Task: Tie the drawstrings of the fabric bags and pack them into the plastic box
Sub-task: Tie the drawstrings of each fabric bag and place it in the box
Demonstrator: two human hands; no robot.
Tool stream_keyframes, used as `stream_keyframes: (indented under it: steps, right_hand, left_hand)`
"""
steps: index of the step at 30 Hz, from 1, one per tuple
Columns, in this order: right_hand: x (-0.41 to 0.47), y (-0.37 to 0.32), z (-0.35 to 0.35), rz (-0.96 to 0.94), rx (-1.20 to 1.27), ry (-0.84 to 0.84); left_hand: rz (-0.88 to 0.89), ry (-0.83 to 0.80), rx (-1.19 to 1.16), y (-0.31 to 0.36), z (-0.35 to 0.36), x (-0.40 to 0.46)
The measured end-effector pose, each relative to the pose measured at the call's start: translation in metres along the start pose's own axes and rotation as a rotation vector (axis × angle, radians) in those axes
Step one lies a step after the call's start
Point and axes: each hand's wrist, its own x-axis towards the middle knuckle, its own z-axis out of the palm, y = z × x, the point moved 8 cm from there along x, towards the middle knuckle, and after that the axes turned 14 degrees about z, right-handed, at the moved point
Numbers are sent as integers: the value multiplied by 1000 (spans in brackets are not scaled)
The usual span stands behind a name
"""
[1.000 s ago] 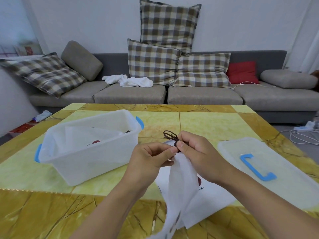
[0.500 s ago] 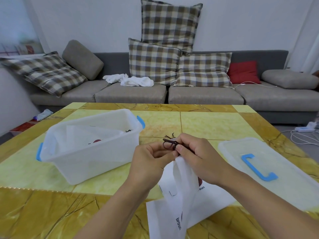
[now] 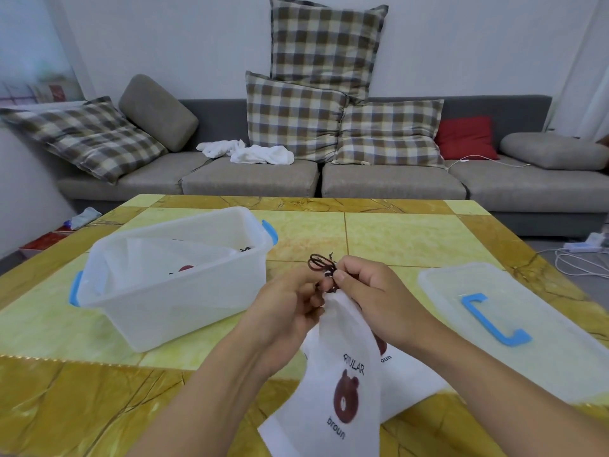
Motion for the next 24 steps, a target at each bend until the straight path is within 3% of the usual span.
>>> stream_keyframes:
  steps: [4, 8, 13, 19, 24]
  right_hand:
    - [-1, 4, 5, 85, 260, -131]
    - [4, 12, 2, 108, 210, -140]
    - [5, 10, 3, 98, 156, -152]
    - [4, 18, 8, 188, 137, -132]
    - [6, 17, 10, 241, 231, -99]
  left_hand:
    - [180, -27, 178, 15, -1, -1]
    - [419, 54, 465, 40, -13, -5]
    - [641, -24, 881, 58, -11, -7]
    - [620, 40, 862, 46, -14, -9]
    - [875, 27, 1004, 55, 0, -18]
